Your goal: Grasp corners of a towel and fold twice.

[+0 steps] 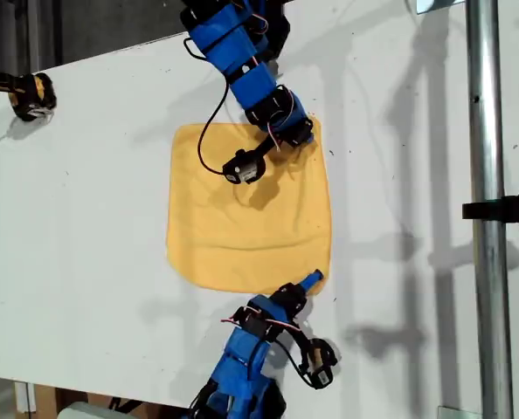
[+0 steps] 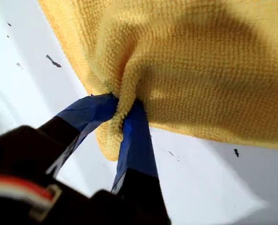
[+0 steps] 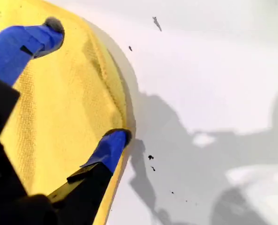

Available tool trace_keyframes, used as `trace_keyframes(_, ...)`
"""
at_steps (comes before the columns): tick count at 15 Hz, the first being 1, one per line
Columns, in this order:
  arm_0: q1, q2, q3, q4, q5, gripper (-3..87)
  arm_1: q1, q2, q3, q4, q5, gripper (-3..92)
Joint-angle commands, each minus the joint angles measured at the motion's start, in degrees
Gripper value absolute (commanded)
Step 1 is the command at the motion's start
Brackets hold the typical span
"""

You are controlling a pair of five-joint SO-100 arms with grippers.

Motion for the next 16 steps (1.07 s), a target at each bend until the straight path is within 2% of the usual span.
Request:
trace_keyframes(1, 0.9, -1.3, -1.2, -1.0, -1.1, 36.2, 0.7, 1.8, -2.1, 0.7, 0.0, -0.1)
trace_keyframes(3, 1.0, -3.9, -1.9, -1.0, -1.9, 35.6, 0.3, 1.8, -2.2, 0.9, 0.3, -0.1)
trace_keyframes(6, 1.2, -6.9, -3.5, -0.9, -2.9, 27.2, 0.1, 1.8, -2.3, 1.0, 0.4, -0.1)
trace_keyframes(8, 2.0, -8.7, -5.1, -0.7, -4.0, 14.3, 0.1, 1.8, -2.5, 1.2, 0.4, -0.1)
trace_keyframes(9, 2.3, -8.9, -5.4, -1.5, -4.2, 4.1, 0.1, 1.8, -2.5, 1.3, 0.3, -0.1)
trace_keyframes(10, 2.5, -8.8, -5.4, -2.0, -4.7, -0.7, 0.2, 1.8, -2.6, 1.4, 0.2, -0.1)
trace_keyframes(13, 3.2, -8.0, -5.5, -2.2, -5.6, -0.8, 0.4, 2.0, -3.2, 2.4, 0.0, -0.1)
trace_keyframes(16, 3.8, -2.5, -5.3, -0.8, -3.5, -0.8, -0.2, 4.9, -6.2, 7.1, -0.1, -0.1)
